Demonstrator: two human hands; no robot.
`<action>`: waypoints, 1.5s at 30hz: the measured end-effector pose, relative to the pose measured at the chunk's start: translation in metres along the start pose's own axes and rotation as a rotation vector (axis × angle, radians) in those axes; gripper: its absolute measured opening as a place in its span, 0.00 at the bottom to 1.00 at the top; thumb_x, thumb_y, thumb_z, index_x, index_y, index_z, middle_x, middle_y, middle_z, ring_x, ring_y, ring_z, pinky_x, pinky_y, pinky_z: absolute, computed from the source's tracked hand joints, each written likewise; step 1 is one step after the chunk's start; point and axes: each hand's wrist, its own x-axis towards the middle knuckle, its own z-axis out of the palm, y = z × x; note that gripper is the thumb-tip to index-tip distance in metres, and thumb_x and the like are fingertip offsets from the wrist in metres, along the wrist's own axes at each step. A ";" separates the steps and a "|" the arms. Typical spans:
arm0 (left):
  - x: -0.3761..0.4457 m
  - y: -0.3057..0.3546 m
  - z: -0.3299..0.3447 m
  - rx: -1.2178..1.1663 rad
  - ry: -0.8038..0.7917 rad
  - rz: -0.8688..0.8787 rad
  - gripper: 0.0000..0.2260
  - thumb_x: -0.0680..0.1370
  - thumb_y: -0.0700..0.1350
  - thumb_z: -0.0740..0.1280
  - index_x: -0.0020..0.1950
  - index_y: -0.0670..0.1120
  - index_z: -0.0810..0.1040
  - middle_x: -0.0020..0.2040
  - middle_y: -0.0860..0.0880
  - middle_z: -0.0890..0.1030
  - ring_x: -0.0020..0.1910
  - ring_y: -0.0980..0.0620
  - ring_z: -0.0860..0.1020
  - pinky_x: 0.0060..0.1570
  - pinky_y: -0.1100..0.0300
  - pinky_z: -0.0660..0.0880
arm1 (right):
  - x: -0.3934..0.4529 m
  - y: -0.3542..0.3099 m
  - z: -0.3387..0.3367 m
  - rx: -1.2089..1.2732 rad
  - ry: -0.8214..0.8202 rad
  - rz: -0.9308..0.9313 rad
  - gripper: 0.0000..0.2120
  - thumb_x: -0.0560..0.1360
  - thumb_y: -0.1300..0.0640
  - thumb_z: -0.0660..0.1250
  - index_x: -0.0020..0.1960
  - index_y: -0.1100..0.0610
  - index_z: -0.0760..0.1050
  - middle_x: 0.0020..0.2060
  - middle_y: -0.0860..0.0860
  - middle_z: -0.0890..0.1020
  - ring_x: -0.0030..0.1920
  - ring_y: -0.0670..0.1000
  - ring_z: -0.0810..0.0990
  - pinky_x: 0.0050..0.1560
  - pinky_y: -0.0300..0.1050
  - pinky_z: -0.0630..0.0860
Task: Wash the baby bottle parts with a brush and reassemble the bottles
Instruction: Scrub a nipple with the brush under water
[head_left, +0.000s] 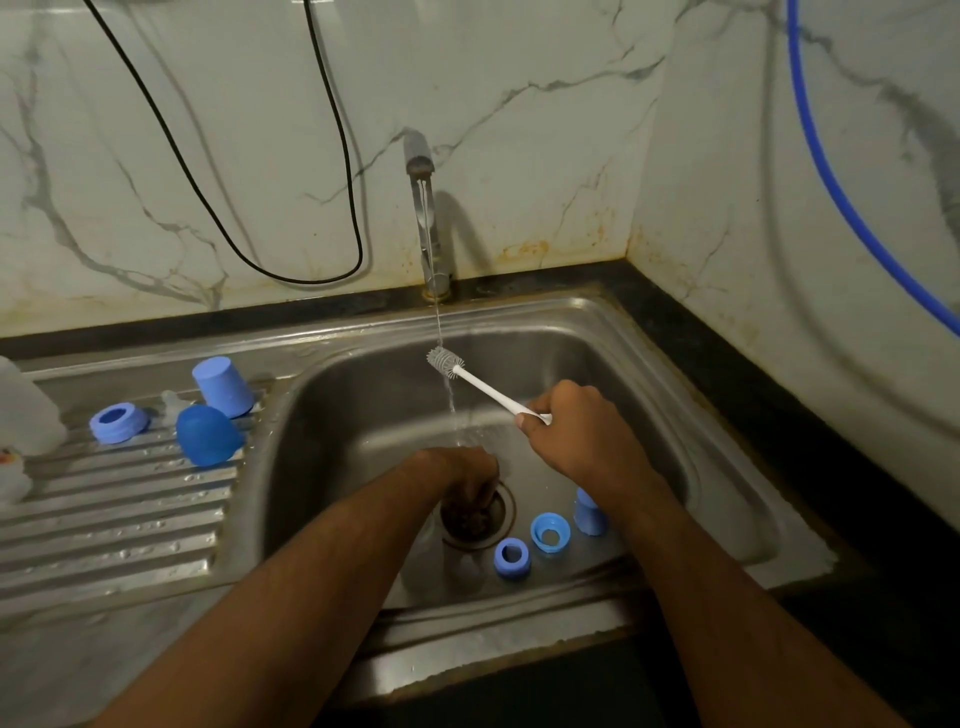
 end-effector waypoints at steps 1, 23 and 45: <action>0.001 0.001 0.002 0.043 0.002 0.020 0.11 0.74 0.37 0.73 0.56 0.41 0.82 0.58 0.42 0.81 0.52 0.44 0.81 0.55 0.49 0.81 | 0.000 0.000 0.000 0.000 0.001 0.000 0.14 0.78 0.45 0.69 0.56 0.55 0.80 0.45 0.50 0.82 0.44 0.51 0.81 0.48 0.52 0.82; -0.058 -0.053 -0.034 -0.986 1.109 -0.247 0.07 0.74 0.34 0.73 0.43 0.46 0.85 0.43 0.48 0.84 0.43 0.52 0.82 0.43 0.61 0.81 | -0.002 0.004 -0.006 -0.033 0.053 0.032 0.14 0.79 0.43 0.66 0.51 0.53 0.81 0.40 0.49 0.81 0.41 0.50 0.81 0.42 0.46 0.78; -0.098 -0.049 -0.036 -2.179 0.794 -0.152 0.12 0.82 0.30 0.55 0.55 0.40 0.76 0.49 0.38 0.79 0.43 0.44 0.79 0.37 0.49 0.81 | -0.021 0.006 -0.015 0.088 -0.032 0.013 0.14 0.76 0.42 0.72 0.55 0.50 0.84 0.36 0.42 0.80 0.37 0.42 0.79 0.38 0.40 0.74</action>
